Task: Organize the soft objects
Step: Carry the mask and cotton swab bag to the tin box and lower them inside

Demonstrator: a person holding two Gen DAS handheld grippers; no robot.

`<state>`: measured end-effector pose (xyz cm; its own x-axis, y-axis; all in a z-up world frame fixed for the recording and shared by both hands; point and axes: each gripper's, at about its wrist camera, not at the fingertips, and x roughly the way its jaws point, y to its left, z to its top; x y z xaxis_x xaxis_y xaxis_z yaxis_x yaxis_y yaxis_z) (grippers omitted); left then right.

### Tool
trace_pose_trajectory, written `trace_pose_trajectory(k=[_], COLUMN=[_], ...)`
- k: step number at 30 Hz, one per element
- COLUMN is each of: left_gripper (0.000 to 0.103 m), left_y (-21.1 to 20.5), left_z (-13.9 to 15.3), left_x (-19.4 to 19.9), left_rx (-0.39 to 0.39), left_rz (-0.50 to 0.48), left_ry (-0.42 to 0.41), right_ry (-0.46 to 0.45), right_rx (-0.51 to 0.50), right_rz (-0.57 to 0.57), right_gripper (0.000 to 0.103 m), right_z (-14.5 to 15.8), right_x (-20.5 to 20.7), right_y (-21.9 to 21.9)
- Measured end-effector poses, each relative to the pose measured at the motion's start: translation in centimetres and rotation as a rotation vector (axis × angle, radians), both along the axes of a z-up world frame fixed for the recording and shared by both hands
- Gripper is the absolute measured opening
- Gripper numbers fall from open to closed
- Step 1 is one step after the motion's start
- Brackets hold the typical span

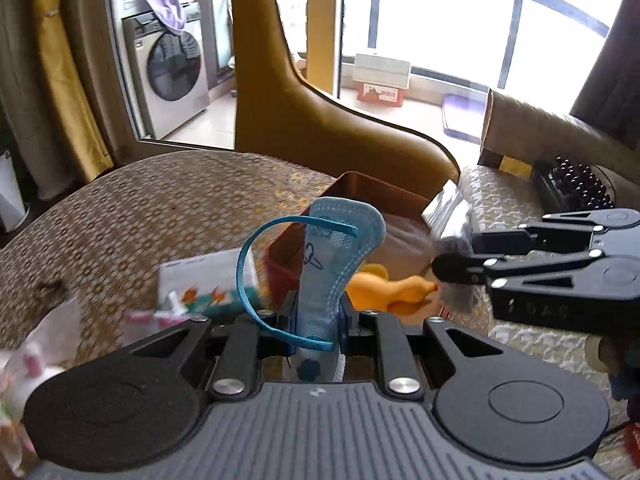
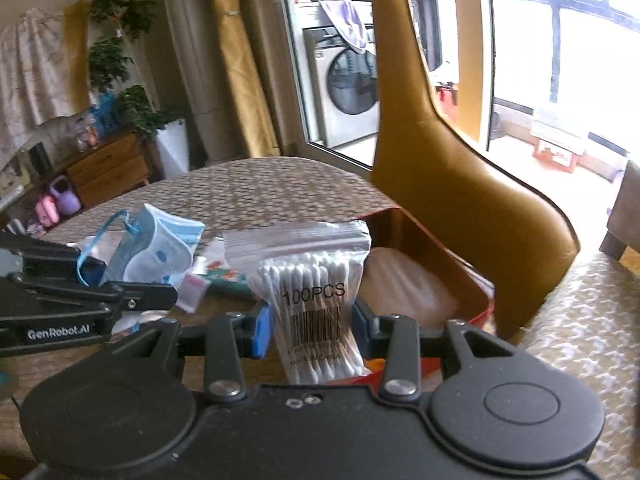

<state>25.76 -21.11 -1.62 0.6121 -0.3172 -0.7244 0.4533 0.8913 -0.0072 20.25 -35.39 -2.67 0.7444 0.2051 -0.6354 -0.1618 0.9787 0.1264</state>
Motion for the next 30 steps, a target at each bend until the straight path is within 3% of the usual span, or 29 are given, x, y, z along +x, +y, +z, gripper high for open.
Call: trace_pose_trajectory(k=[15,21,30], left_gripper=[0.018,0.018,0.019], left_y=[-7.0,-8.7,-10.0], left_z=[-4.0,-6.6,-8.8], left_x=[8.7,10.7,12.2], left_rx=[0.074,0.131,0.158], left_rz=[-0.012,-0.010,-0.003], left_ry=[0.104,0.144,0.184], right_ry=[0.069,0.100,0.128], right_rx=[-0.094,-0.124,-0.114], right_rz=[-0.013,-0.002,0.007], right_gripper=[0.039,0.037,0.038], right_z=[-3.5,-4.8,-6.2], right_x=[5.1,6.5,7.0], right_y=[-2.7,-2.9,-3.6])
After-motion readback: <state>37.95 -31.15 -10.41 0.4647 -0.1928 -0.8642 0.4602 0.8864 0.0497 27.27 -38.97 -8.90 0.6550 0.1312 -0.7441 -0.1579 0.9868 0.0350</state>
